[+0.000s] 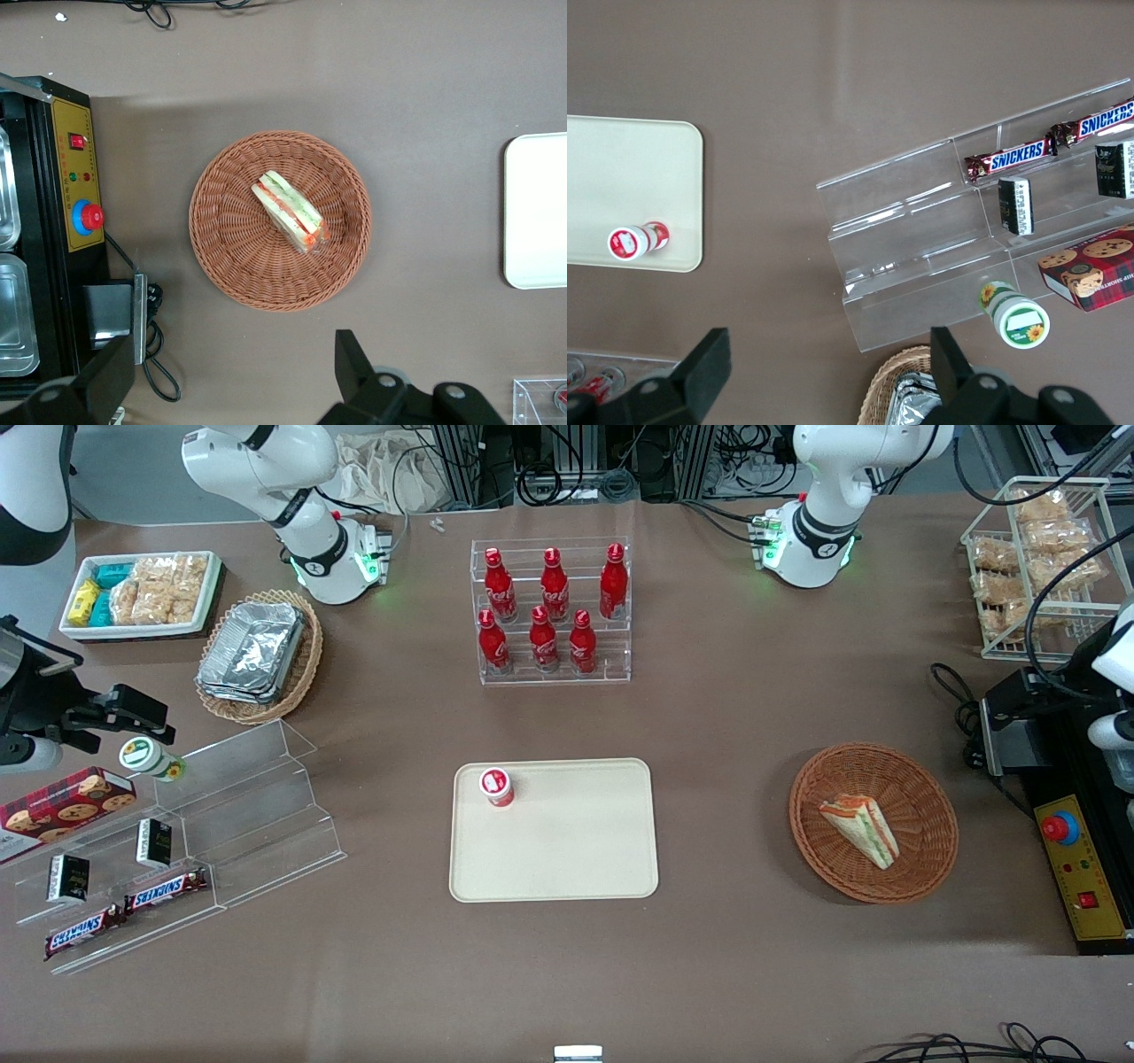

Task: Place sandwich from basket to tray
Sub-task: 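Move the left gripper over the sandwich in the wicker basket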

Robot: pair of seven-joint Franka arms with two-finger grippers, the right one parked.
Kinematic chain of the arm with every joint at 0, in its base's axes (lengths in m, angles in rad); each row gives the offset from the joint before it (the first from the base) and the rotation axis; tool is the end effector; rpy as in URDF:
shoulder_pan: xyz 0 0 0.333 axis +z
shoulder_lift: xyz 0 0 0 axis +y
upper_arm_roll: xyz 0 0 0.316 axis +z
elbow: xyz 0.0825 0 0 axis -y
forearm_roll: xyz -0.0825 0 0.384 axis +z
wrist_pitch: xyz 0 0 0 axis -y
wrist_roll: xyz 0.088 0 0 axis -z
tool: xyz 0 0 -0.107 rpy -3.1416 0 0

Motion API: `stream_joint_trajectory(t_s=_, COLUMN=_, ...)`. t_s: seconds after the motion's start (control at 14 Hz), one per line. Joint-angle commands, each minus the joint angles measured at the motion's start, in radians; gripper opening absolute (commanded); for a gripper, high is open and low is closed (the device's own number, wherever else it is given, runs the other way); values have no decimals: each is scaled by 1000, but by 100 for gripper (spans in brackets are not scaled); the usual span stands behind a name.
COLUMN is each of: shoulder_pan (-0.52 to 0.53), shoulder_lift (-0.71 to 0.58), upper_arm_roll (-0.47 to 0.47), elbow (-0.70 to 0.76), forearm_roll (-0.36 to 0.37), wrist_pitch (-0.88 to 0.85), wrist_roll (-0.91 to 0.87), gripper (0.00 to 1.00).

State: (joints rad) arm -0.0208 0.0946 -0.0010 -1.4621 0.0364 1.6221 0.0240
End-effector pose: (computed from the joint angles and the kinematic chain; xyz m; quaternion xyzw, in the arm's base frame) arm 0.5895 -0.0091 0.6267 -0.9990 0.0232 -0.0327 0.0182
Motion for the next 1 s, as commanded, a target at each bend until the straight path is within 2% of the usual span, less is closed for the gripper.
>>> stream_joint_trajectory(t_s=0.0, shoulder_pan=-18, shoulder_lift=-9, upper_arm_roll=15, elbow=8, forearm_roll=-7, wrist_pitch=-18, wrist_roll=-9, gripper=100)
stream_joint_trajectory(t_s=0.5, shoulder_pan=-18, shoulder_lift=-3, upper_arm_roll=18, elbow=-12, forearm_roll=-6, wrist_pitch=-21, wrist_roll=-7, gripper=100)
stream_joint_trajectory(t_s=0.71, shoulder_pan=-25, shoulder_lift=-6, upper_arm_roll=15, elbow=-105, forearm_roll=-7, wrist_pitch=7, wrist_roll=-10, gripper=100)
stream_joint_trajectory(t_s=0.93, shoulder_pan=-25, shoulder_lift=-16, upper_arm_roll=15, elbow=-242, forearm_roll=-7, wrist_pitch=157, wrist_roll=-10, gripper=100)
